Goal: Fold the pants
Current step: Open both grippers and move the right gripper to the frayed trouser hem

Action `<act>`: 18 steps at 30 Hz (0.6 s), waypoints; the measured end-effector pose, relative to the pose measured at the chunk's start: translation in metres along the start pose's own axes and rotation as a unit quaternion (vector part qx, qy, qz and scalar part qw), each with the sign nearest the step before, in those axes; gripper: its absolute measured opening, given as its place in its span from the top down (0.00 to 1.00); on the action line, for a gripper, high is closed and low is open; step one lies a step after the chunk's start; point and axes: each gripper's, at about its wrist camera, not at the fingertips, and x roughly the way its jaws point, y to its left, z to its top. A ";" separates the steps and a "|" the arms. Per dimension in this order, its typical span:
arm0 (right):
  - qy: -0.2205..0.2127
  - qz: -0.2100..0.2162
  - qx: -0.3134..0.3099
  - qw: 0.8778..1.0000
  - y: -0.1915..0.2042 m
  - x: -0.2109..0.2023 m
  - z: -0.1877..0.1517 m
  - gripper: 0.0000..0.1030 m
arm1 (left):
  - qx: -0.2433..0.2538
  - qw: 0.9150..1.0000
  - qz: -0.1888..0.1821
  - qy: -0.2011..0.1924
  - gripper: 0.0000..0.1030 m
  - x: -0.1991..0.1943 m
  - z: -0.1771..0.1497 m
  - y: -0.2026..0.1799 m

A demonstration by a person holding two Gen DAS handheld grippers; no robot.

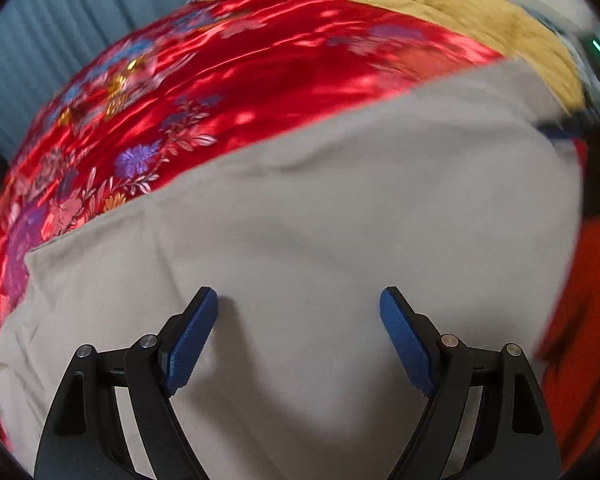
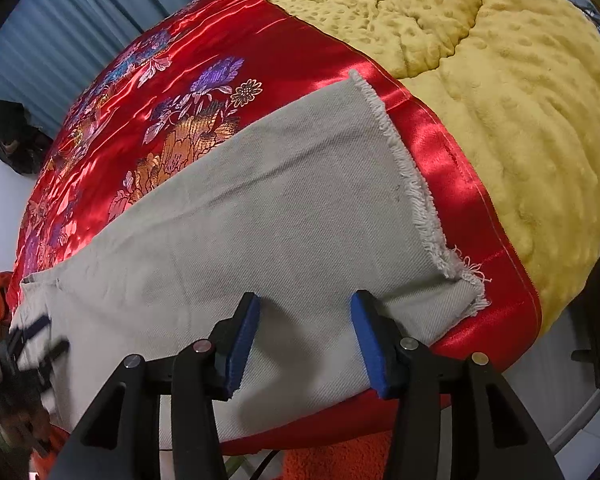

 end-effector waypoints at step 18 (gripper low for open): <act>-0.006 0.008 0.003 1.000 -0.001 -0.003 -0.003 0.52 | -0.044 0.998 -0.025 -0.047 0.17 -0.059 -0.043 -0.012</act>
